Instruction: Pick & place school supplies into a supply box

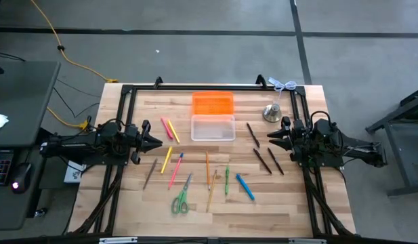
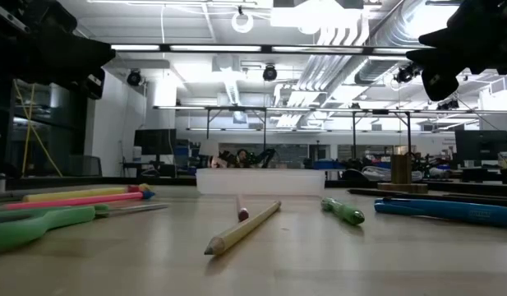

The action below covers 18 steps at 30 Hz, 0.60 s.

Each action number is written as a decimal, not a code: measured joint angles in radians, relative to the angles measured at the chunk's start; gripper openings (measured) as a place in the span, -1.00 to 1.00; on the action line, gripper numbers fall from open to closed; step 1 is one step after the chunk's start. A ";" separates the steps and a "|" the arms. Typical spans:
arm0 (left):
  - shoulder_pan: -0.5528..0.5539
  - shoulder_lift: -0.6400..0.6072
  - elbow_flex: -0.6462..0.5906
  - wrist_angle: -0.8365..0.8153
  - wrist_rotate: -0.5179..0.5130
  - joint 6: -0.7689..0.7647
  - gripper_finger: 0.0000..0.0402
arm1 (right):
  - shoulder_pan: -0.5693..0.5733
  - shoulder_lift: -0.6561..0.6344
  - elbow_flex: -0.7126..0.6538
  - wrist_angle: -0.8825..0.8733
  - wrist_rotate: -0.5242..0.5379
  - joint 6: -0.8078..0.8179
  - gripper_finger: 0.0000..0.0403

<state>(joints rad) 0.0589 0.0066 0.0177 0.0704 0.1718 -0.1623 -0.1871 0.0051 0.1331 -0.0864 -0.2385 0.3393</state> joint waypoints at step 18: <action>0.000 0.000 0.000 0.000 -0.005 0.000 -0.62 | 0.000 0.000 0.000 0.000 0.000 0.000 -0.49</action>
<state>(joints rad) 0.0589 0.0066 0.0177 0.0704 0.1665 -0.1623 -0.1871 0.0055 0.1329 -0.0864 -0.2382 0.3393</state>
